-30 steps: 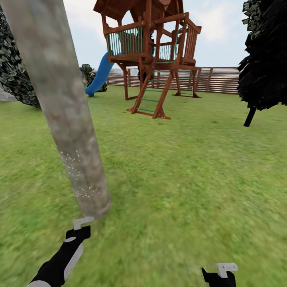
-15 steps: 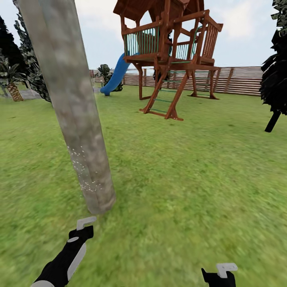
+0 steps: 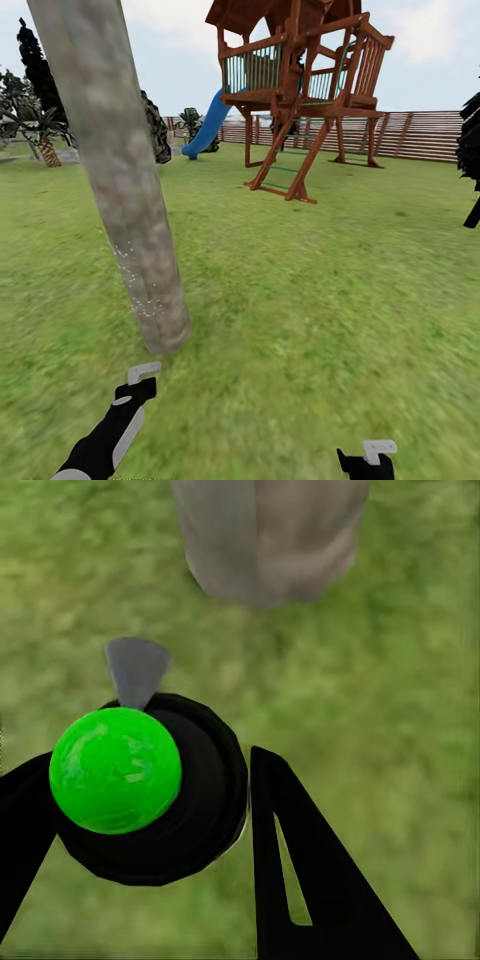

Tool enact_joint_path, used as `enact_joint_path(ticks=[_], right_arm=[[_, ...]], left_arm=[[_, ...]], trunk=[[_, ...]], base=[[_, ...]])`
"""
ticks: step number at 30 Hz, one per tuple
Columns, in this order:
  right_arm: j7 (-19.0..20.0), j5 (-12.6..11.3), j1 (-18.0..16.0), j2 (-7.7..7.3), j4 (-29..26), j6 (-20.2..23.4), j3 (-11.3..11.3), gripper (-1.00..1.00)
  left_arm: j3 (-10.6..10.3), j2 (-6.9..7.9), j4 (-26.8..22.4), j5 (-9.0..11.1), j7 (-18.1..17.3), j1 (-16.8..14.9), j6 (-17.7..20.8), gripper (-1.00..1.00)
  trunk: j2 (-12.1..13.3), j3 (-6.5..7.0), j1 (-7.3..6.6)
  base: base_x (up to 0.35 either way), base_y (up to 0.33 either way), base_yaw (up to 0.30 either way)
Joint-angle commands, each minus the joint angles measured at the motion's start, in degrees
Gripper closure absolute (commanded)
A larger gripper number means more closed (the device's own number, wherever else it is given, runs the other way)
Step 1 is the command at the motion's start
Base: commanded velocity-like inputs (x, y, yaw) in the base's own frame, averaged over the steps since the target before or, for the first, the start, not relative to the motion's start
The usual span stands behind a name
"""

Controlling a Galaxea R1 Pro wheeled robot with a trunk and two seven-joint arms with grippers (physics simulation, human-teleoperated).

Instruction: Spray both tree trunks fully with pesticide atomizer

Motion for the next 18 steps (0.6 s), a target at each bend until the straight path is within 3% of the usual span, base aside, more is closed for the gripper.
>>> enact_joint_path(ticks=[1, 12, 18], right_arm=[[0.0, 0.0, 0.0, 0.0, 0.0, 0.0, 0.0, -1.0], [0.0, 0.0, 0.0, 0.0, 0.0, 0.0, 0.0, -1.0], [0.0, 0.0, 0.0, 0.0, 0.0, 0.0, 0.0, -1.0]], left_arm=[[0.0, -0.01, 0.0, 0.0, 0.0, 0.0, 0.0, 1.0], [0.0, 0.01, 0.0, 0.0, -0.1, 0.0, 0.0, 1.0], [0.0, 0.08, 0.0, 0.8, -0.2, 0.0, 0.0, 1.0]], trunk=[[0.0, 0.0, 0.0], [0.0, 0.0, 0.0], [0.0, 0.0, 0.0]], base=[[0.099, -0.272, 0.275], [0.101, -0.272, 0.274], [0.102, -0.272, 0.052]])
